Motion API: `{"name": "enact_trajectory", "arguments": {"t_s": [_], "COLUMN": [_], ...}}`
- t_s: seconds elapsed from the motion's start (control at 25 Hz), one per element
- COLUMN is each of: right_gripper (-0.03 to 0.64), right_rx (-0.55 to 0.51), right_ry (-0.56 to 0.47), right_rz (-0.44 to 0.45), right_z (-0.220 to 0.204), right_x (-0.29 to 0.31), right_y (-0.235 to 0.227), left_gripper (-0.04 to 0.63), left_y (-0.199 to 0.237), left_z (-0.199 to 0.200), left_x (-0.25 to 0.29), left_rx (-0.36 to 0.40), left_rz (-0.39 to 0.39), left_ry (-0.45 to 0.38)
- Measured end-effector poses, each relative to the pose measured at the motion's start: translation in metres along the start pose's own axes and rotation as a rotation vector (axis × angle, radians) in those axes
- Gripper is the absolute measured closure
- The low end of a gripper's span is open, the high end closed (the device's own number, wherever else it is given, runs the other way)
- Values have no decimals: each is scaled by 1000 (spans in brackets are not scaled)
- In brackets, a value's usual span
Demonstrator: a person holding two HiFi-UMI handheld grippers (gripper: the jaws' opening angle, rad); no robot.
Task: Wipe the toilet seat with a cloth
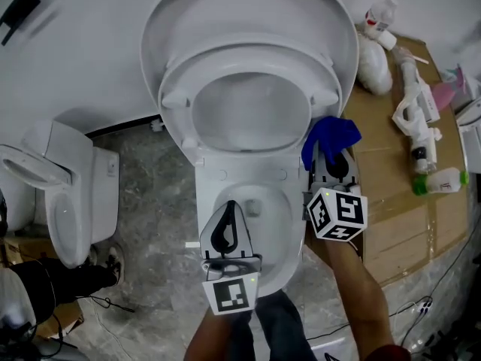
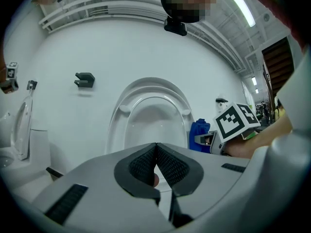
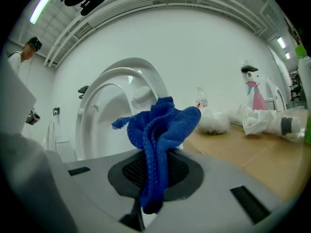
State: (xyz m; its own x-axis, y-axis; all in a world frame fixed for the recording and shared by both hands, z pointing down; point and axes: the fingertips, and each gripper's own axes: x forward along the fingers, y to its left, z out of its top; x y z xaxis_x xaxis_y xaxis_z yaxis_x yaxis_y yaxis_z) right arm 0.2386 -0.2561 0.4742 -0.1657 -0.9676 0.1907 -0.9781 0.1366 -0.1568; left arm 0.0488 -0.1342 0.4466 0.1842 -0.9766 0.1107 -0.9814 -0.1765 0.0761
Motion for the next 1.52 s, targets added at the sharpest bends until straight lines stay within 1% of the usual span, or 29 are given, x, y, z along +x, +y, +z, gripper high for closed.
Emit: {"name": "enact_trajectory", "arguments": {"t_s": [0.32, 0.52, 0.8, 1.0, 1.12, 1.32, 1.52], "right_gripper": [563, 563, 563, 563, 563, 563, 563], "right_rx": [-48, -91, -91, -91, -77, -41, -25], "right_ry": [65, 90, 158, 216, 248, 269, 296], "right_rz": [-23, -15, -51, -70, -66, -48, -7], "right_z": [-51, -83, -130, -160, -177, -192, -208], "right_x": [3, 4, 14, 29, 34, 41, 47], "right_y": [0, 13, 6, 7, 19, 46, 86], "left_gripper": [580, 580, 580, 580, 580, 580, 580], "left_y": [8, 17, 29, 40, 47, 63, 89], "left_z": [-22, -39, -61, -73, -76, -78, -71], "left_x": [0, 1, 1, 2, -1, -6, -19], "left_rx": [0, 10, 12, -2, 1, 2, 24], "left_rz": [9, 12, 20, 41, 43, 66, 96], "left_ry": [16, 42, 59, 61, 70, 74, 66]}}
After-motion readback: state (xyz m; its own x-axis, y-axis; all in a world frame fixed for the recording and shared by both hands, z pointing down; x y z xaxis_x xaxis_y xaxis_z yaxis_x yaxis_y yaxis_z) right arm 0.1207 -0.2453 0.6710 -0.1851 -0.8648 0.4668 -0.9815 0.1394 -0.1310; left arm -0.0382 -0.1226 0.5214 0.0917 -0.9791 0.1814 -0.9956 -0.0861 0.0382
